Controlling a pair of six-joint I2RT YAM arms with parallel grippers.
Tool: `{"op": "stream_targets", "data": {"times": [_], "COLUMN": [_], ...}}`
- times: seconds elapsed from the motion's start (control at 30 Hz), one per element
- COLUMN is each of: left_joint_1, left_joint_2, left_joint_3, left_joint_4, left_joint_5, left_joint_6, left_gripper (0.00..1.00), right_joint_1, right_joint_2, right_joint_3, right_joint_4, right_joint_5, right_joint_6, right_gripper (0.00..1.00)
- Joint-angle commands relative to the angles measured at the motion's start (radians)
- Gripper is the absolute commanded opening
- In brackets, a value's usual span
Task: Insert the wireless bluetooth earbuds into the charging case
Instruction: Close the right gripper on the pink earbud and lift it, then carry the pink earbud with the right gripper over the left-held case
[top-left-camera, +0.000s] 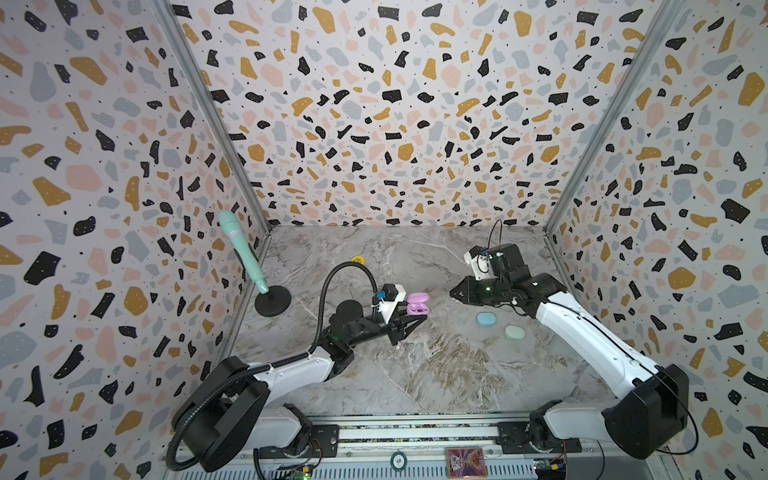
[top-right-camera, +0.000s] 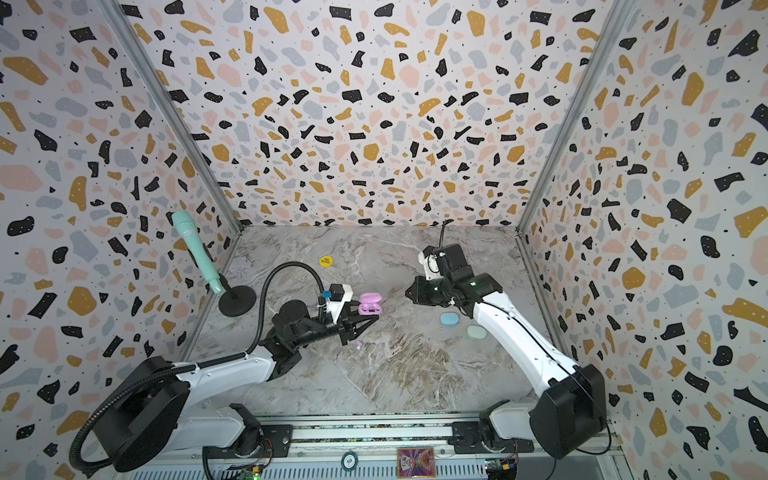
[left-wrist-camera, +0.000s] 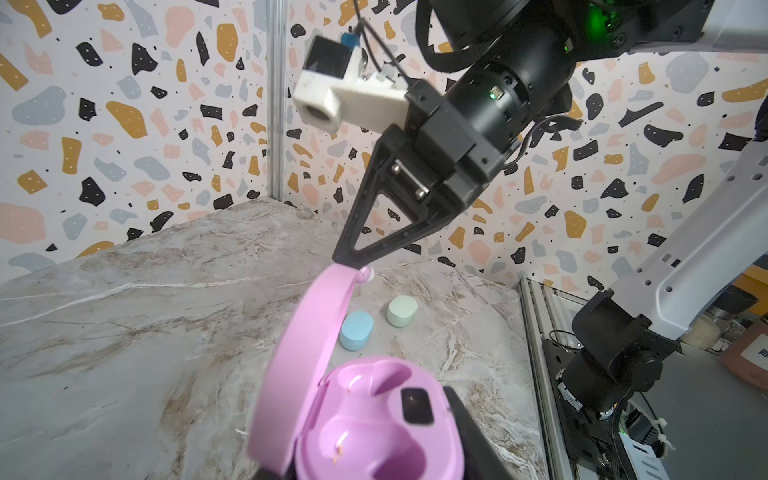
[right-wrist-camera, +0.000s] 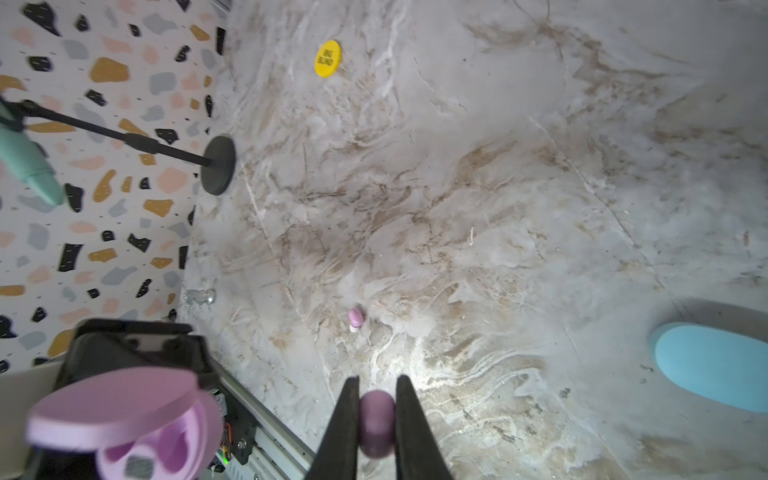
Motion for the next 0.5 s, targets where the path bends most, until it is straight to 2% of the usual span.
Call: {"op": "stream_targets", "data": {"times": [0.0, 0.23, 0.47], "left_joint_1": [0.007, 0.007, 0.007], "left_joint_2": [0.020, 0.032, 0.023], "left_joint_3": [0.046, 0.074, 0.079], "left_joint_4": [0.109, 0.104, 0.094], "left_joint_5": [0.055, 0.105, 0.120], "left_joint_6": [-0.003, 0.025, 0.028], "left_gripper": [0.05, 0.05, 0.05], "right_joint_1": [-0.003, -0.003, -0.002], "right_joint_2": [-0.073, -0.159, -0.184], "right_joint_3": [-0.021, -0.085, -0.108], "right_joint_4": [0.017, 0.092, 0.118], "right_joint_5": [-0.128, -0.313, -0.418], "right_joint_6": [-0.053, -0.061, -0.081], "right_gripper": [0.12, 0.12, 0.12]}}
